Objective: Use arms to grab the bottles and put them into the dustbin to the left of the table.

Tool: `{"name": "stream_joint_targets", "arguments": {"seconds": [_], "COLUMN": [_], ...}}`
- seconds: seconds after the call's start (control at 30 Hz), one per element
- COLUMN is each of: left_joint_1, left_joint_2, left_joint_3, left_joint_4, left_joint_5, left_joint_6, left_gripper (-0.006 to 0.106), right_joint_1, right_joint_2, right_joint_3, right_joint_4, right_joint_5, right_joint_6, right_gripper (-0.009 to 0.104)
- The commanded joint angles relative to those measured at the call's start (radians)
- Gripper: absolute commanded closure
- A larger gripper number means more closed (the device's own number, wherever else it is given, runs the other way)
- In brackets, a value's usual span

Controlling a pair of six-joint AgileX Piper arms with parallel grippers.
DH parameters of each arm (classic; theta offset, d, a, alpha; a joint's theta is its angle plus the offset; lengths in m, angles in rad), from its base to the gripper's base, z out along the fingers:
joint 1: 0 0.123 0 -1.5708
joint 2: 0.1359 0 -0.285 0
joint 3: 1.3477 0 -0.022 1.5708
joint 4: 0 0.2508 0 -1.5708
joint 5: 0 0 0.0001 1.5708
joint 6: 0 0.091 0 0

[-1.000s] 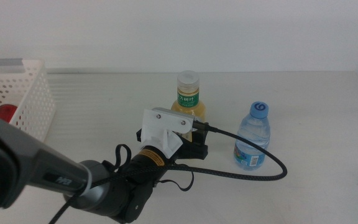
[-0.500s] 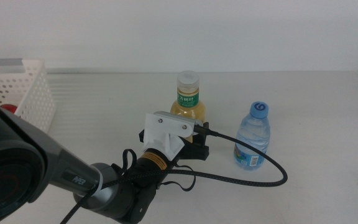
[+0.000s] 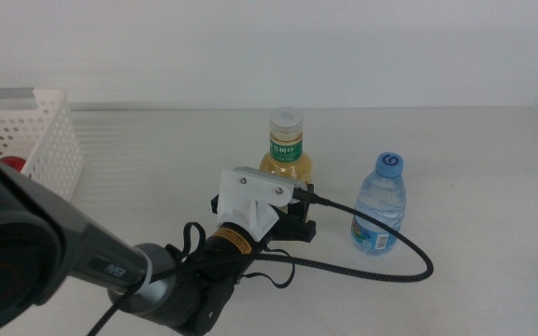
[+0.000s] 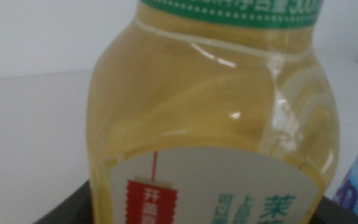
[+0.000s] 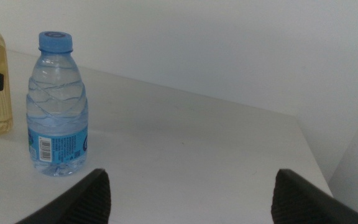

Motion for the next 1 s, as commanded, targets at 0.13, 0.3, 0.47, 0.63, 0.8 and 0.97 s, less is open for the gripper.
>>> {"name": "stream_joint_targets", "arguments": {"seconds": [0.13, 0.3, 0.47, 0.63, 0.8, 0.97], "left_joint_1": [-0.003, -0.003, 0.008, 0.04, 0.083, 0.15], "left_joint_2": [-0.202, -0.343, -0.479, -0.575, -0.647, -0.689], "left_joint_3": [-0.016, -0.016, -0.018, -0.019, -0.031, -0.14], "left_joint_4": [0.0, -0.036, -0.052, -0.046, -0.046, -0.046], "left_joint_5": [0.134, 0.324, 0.506, 0.631, 0.769, 1.075], "left_joint_6": [0.023, 0.136, 0.191, 0.224, 0.224, 0.232], "left_gripper": [0.094, 0.094, 0.094, 0.094, 0.094, 0.094], "right_joint_1": [-0.005, -0.005, -0.005, -0.005, -0.005, -0.005], "right_joint_2": [-0.029, -0.029, -0.029, -0.029, -0.029, -0.029], "right_joint_3": [-0.007, -0.007, -0.007, -0.007, -0.007, -0.007], "right_joint_4": [-0.01, -0.01, -0.01, -0.01, -0.01, -0.01], "right_joint_5": [-0.075, -0.075, -0.075, -0.075, -0.075, -0.075], "right_joint_6": [-0.005, -0.005, -0.005, -0.005, -0.005, -0.005], "right_gripper": [0.027, 0.027, 0.027, 0.027, 0.027, 0.027]}}
